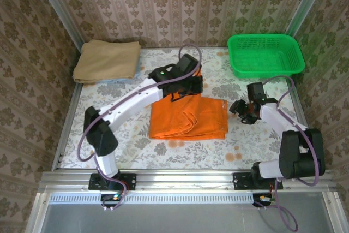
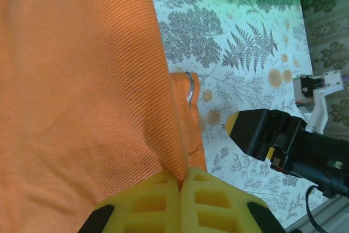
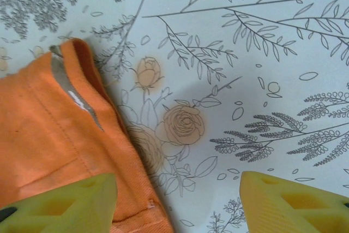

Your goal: Fold and stack the trousers

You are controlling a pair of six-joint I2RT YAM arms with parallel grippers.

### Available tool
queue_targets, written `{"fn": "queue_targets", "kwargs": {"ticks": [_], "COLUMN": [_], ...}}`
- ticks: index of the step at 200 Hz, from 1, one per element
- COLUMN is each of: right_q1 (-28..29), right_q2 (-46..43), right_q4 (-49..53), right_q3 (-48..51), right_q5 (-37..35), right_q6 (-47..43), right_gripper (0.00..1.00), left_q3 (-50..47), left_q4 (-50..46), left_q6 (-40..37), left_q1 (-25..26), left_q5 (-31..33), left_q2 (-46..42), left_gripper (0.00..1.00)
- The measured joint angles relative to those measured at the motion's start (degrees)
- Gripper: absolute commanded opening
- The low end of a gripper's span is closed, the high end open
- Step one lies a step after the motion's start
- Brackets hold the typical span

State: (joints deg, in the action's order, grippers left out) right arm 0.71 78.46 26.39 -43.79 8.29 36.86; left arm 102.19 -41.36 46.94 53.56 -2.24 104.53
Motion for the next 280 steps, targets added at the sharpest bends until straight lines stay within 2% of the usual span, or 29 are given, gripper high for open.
{"fn": "queue_targets", "kwargs": {"ticks": [31,101,103,107,112,114,117,127,155,184,201,216,233,257,280], "right_q1": [-1.4,-4.6,-4.6,-4.6,-4.6,-4.6,-4.6,-4.6,-4.6,-4.3,-2.6,1.0,5.5,9.1,9.7], "right_q2": [-2.2,-7.0,-7.0,-7.0,-7.0,-7.0,-7.0,-7.0,-7.4,-8.7,-8.6,-7.5,-4.9,-1.0,1.8], "right_q4": [-0.1,-0.1,-0.1,-0.1,-0.1,-0.1,-0.1,0.0,0.5,0.6,0.4,0.2,-1.1,-2.7,-3.2], "right_q3": [0.0,0.0,0.0,0.0,0.0,0.0,0.0,0.0,0.0,0.1,0.6,1.0,1.5,2.9,3.3], "right_q5": [0.6,1.2,1.2,1.2,1.3,1.3,1.3,1.3,1.3,2.2,3.0,3.4,3.3,3.4,3.3], "right_q6": [0.7,0.9,0.9,0.9,0.9,0.9,0.9,0.9,0.8,0.6,0.4,0.0,-0.6,-0.7,-1.3], "right_gripper": [0.64,0.65,0.65,0.65,0.65,0.65,0.65,0.65,0.65,0.67,0.69,0.72,0.73,0.74,0.75], "left_q3": [1.5,6.3,6.6,7.1,7.9,8.2,8.5,9.5,6.7,1.0,-3.3,-10.1,-19.8,-32.6,-40.7], "left_q4": [0.7,5.4,5.5,5.5,5.6,5.6,5.7,6.1,9.2,7.1,5.8,5.6,5.4,4.9,3.8], "left_q6": [1.0,4.7,4.8,4.8,4.8,4.6,4.6,4.4,2.3,-3.0,-6.5,-9.3,-12.3,-15.2,-16.9], "left_q1": [2.8,5.2,5.3,5.5,5.7,5.8,5.9,6.2,6.4,4.4,1.5,-3.8,-13.3,-24.9,-29.0], "left_q5": [-0.1,-3.8,-4.0,-4.4,-4.9,-5.1,-5.4,-6.6,-7.6,-6.3,-4.8,-5.6,-7.0,-9.4,-12.3], "left_q2": [5.2,18.4,18.7,19.3,20.0,20.4,20.7,21.5,18.6,8.2,-0.5,-8.7,-15.6,-16.3,-12.3], "left_gripper": [0.0,0.0,0.04,0.26,0.61,0.69,0.73,0.76,0.99,1.0,1.0,0.98,0.98,0.97,0.95]}}
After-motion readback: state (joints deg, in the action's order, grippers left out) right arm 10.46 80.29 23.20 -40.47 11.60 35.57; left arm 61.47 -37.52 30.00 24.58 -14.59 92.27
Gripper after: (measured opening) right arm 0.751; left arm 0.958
